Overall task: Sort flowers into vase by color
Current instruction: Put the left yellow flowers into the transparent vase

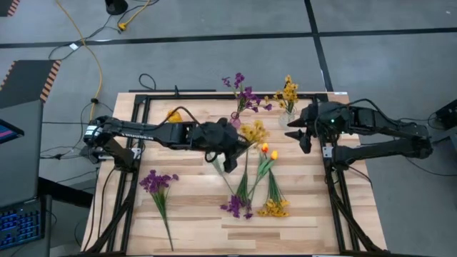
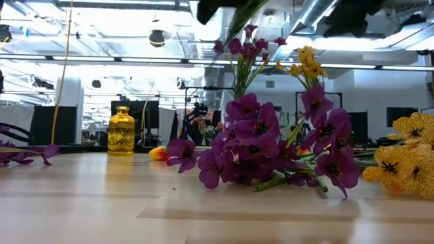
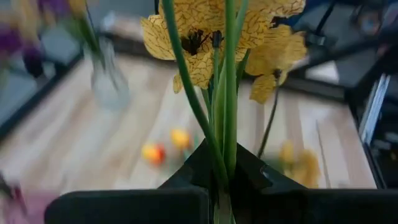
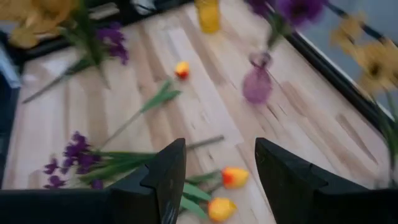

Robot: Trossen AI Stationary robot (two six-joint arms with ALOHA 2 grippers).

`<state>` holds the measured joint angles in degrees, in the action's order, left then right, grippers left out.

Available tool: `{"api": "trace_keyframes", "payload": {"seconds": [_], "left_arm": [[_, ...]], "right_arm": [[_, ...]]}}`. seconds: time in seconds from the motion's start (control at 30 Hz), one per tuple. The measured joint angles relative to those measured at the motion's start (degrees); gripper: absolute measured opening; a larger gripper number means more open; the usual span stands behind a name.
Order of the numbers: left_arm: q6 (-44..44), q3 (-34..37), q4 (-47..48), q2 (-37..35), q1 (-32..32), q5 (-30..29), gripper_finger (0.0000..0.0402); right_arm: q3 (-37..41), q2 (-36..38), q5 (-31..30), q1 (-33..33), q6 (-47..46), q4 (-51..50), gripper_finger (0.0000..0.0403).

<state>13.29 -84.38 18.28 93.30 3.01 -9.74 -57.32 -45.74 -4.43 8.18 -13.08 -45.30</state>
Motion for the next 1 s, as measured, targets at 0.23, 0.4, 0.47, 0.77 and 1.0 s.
{"api": "trace_keyframes", "payload": {"seconds": [0.23, 0.4, 0.47, 0.77, 1.0], "left_arm": [[-6.4, 0.0, -11.1, 0.6, -0.6, 0.0, 0.0012], [-8.2, 0.0, -14.3, 0.6, -0.6, -0.1, 0.0012], [-8.8, 0.0, -15.3, 0.6, -0.6, 0.1, 0.0012], [-10.5, 0.0, -15.8, 0.6, -0.6, 0.2, 0.0013], [-10.6, 0.0, -14.0, 0.6, -0.5, 0.3, 0.0013]], "right_arm": [[0.0, -0.5, 0.0, -5.0, 3.1, 10.6, 0.0218], [0.0, -2.6, 0.0, -7.5, 6.0, 17.4, 0.0218], [0.0, -3.9, 0.0, -8.2, 7.4, 20.3, 0.0218], [0.0, -11.2, 0.0, -9.4, 9.4, 33.1, 0.0218], [0.0, -13.7, 0.0, -9.4, 11.7, 38.8, 0.0218]]}}
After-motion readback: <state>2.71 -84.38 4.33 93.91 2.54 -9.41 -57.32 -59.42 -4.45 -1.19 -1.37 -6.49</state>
